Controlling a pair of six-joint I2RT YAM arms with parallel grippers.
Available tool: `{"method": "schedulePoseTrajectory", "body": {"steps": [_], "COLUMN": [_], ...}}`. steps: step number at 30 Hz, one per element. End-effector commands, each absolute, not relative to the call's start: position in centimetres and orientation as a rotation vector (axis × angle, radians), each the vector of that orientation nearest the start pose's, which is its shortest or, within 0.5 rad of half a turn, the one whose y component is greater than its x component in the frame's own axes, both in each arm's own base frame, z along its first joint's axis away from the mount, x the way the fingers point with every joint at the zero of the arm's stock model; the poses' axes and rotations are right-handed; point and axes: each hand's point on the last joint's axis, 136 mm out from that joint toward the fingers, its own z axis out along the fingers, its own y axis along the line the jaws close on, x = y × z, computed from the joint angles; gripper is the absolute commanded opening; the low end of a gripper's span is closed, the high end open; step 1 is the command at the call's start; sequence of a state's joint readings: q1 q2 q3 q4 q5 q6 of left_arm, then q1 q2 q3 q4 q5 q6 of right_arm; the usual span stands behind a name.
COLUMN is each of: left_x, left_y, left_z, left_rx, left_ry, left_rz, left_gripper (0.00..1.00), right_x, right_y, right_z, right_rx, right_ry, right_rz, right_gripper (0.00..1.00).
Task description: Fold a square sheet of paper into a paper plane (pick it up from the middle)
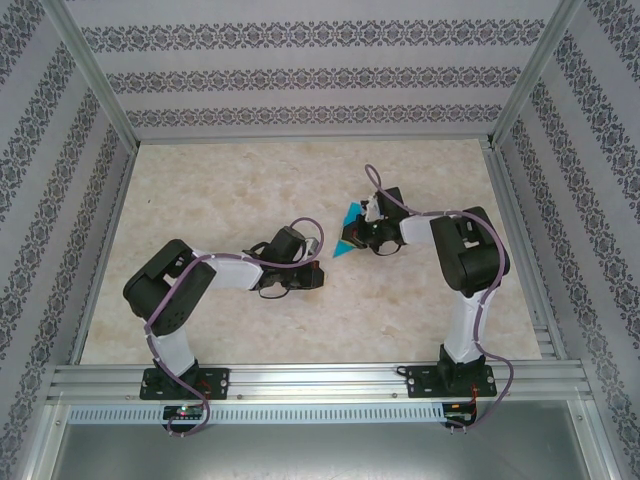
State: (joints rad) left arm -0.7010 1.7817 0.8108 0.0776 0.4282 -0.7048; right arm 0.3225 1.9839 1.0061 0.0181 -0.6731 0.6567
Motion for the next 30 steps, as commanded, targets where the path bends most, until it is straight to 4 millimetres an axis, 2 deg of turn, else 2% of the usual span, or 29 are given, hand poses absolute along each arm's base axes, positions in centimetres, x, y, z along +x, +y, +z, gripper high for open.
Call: {"method": "schedulePoseTrajectory", "body": {"steps": [1,6,10,16,22,25,30], "left_x": [27.3,28.4,28.5,28.8,27.9,27.0,25.1], "left_y": [-32.6,-32.8,-32.8,-32.7,-32.5,-31.7,-29.2], "left_z": [5.2,5.8,4.8,3.9,2.4,1.0,-1.3], "left_rx": [0.232,0.212,0.203,0.194,0.196,0.194,0.182], "left_ry": [2.596,2.554,2.575,2.588,2.643,2.705,2.832], "left_rz": [-1.105,-1.096,-1.077,-1.053,-1.04,-0.993,-0.842], "left_gripper": [0.06,0.07,0.05,0.04,0.03,0.0,0.0], "right_x": [32.5,29.9,29.4,29.4,29.8,30.1,31.5], "right_y": [24.8,26.5,27.1,27.8,27.9,27.6,26.3], "right_z": [-1.3,-0.4,0.2,0.7,0.5,0.2,-0.3], "right_rx": [0.148,0.082,0.07,0.05,0.042,0.037,0.043], "right_ry": [2.824,2.841,2.836,2.825,2.825,2.828,2.81], "right_rz": [1.155,1.176,1.193,1.214,1.203,1.182,1.135], "right_gripper": [0.02,0.02,0.02,0.02,0.02,0.02,0.03]}}
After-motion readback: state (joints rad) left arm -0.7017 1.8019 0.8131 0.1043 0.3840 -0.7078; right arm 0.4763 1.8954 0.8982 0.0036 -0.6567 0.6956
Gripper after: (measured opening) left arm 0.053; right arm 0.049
